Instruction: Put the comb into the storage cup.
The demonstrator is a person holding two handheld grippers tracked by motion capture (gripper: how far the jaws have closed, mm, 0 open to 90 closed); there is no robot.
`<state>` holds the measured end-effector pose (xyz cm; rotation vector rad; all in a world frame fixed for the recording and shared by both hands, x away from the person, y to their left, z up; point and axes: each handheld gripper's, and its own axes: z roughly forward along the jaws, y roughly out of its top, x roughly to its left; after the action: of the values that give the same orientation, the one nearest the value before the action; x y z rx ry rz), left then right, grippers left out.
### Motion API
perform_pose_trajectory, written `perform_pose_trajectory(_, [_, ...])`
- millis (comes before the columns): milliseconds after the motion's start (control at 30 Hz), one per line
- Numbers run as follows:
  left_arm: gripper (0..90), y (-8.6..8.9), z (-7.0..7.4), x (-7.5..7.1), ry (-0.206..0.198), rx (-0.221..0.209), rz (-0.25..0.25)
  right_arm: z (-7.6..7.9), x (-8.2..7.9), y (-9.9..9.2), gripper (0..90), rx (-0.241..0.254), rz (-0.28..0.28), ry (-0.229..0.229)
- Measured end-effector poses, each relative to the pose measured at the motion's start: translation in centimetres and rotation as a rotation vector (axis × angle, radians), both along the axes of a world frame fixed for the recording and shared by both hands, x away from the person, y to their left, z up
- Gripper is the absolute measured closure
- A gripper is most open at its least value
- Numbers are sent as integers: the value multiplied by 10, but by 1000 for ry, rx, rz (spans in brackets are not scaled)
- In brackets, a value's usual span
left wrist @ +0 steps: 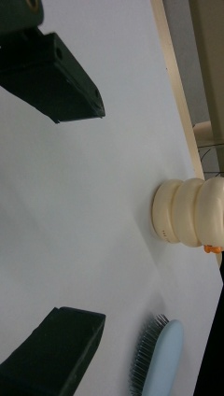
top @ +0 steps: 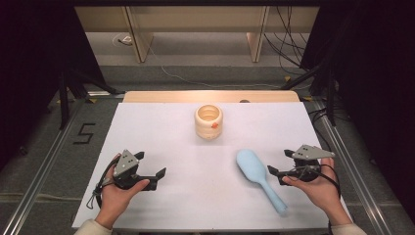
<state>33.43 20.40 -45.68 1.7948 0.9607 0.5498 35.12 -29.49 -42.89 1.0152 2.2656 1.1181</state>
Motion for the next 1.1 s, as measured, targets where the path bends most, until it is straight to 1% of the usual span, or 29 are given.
perform_pose_trajectory(33, [25,0,0,0,1,1,1,0,2,2,158,-27,21,31])
perform_pose_trajectory(100, [26,0,0,0,1,2,2,0,4,8,159,-63,55,84])
perform_pose_trajectory(133, [26,0,0,0,0,0,4,0,4,8,159,-63,55,84])
perform_pose_trajectory(167, [26,0,0,0,0,2,3,0,5,15,160,-122,93,143])
perform_pose_trajectory(233, [26,0,0,0,0,3,1,-2,7,22,164,-162,104,183])
perform_pose_trajectory(267, [26,0,0,0,0,3,1,-2,7,22,164,-162,104,183])
perform_pose_trajectory(300, [26,-1,0,0,-3,3,1,-4,9,29,167,-190,102,220])
perform_pose_trajectory(333, [26,-1,0,0,-3,3,1,-4,9,29,167,-190,102,220])
perform_pose_trajectory(367, [26,0,0,0,-5,1,3,-5,12,34,159,-206,85,247])
perform_pose_trajectory(400, [26,0,0,1,-5,0,5,-6,12,35,157,-212,75,259])
perform_pose_trajectory(467, [26,0,0,1,-4,-2,6,-6,14,39,157,-239,67,267])
perform_pose_trajectory(567, [26,1,0,1,-3,-4,8,-6,16,43,159,-282,68,298])
perform_pose_trajectory(633, [27,0,0,1,-4,-4,7,-5,16,46,184,-308,61,347])
perform_pose_trajectory(667, [27,0,0,1,-4,-4,7,-5,16,46,184,-308,61,347])
perform_pose_trajectory(700, [27,0,0,1,-3,-4,7,-6,16,49,179,-340,68,396])
perform_pose_trajectory(767, [27,0,0,1,-2,-6,6,-7,17,51,185,-355,69,425])
perform_pose_trajectory(800, [27,0,0,1,-2,-6,6,-7,17,51,185,-355,69,425])
perform_pose_trajectory(833, [28,0,0,1,-3,-6,7,-10,17,55,192,-383,70,460])
perform_pose_trajectory(900, [31,1,1,1,-5,-9,6,-12,18,57,202,-404,67,483])
perform_pose_trajectory(933, [31,1,1,1,-5,-9,6,-12,18,57,202,-404,67,483])
perform_pose_trajectory(967, [31,1,1,1,-5,-10,6,-13,18,59,208,-411,69,506])
perform_pose_trajectory(1067, [32,1,1,2,-3,-11,6,-14,18,61,210,-418,68,503])
perform_pose_trajectory(1100, [33,1,1,2,-4,-11,6,-15,19,64,215,-444,76,513])
